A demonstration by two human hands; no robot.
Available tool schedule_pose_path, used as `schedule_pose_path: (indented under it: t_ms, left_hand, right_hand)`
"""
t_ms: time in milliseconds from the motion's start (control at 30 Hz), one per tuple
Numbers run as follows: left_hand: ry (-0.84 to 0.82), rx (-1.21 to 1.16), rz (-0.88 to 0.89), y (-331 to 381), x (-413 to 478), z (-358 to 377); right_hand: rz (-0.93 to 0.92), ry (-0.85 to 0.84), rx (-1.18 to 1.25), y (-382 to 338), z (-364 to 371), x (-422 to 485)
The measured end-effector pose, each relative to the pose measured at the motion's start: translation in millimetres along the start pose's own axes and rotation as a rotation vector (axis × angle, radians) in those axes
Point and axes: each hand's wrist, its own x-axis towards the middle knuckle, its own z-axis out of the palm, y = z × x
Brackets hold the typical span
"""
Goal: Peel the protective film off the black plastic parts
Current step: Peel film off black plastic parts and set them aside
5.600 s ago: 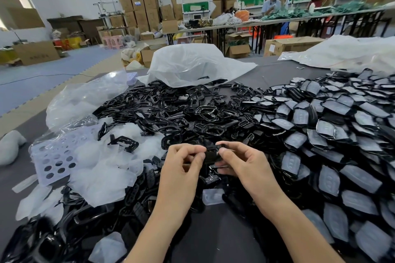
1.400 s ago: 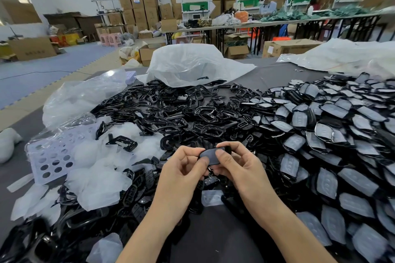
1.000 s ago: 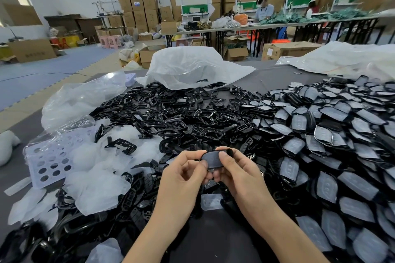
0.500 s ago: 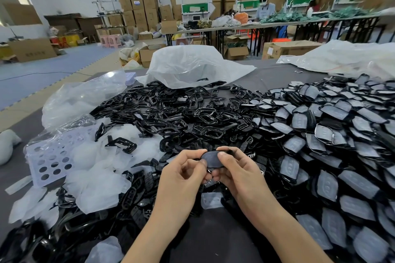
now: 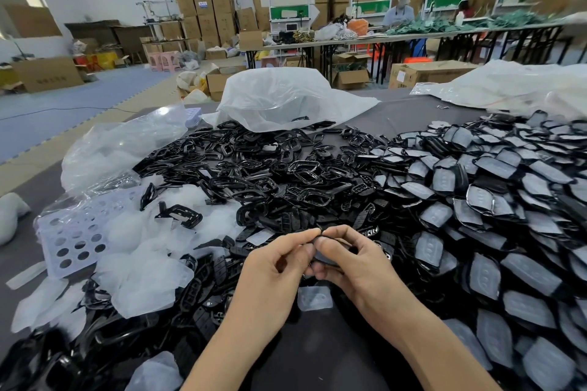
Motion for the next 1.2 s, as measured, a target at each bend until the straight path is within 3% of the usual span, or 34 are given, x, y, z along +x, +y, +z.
schedule_pose_path:
  t_ms: [200, 333, 567, 767, 900, 1000, 1100, 1200]
  left_hand:
    - [-0.051, 0.368, 0.255, -0.7, -3.2, -3.2]
    - [0.018, 0.516, 0.303, 5.0, -5.6, -5.7]
    - [-0.135, 0.79, 0.493, 8.4, -12.7, -0.2]
    - [-0.249, 0.735, 0.459, 8.7, -23.6, 16.0]
    - [-0.05, 0.527, 0.38, 8.9, -20.1, 13.3]
    - [0.131, 0.348, 0.199, 5.5, -12.2, 11.0]
    - [0.122, 0.152, 0.02, 4.3, -5.0, 9.2]
    - [0.106, 0.078, -0.029, 4.3, -2.4, 5.6]
  right_hand:
    - [-0.011, -0.04, -0.095, -0.8, -3.3, -0.7]
    - [-0.005, -0.01, -0.046, -4.9, -2.0, -0.9]
    - [-0.06, 0.115, 0.025, -9.1, -2.1, -2.9]
    - [-0.079, 0.178, 0.035, -14.6, -6.9, -3.5]
    - [-0.068, 0.148, 0.075, -14.7, -6.7, -3.2]
    - [-0.035, 0.104, 0.067, -14.2, -5.8, -3.8]
    - [-0.031, -0.01, 0.068, -10.6, -0.3, -5.5]
    - [-0.095, -0.064, -0.065, -4.2, 3.8, -7.6]
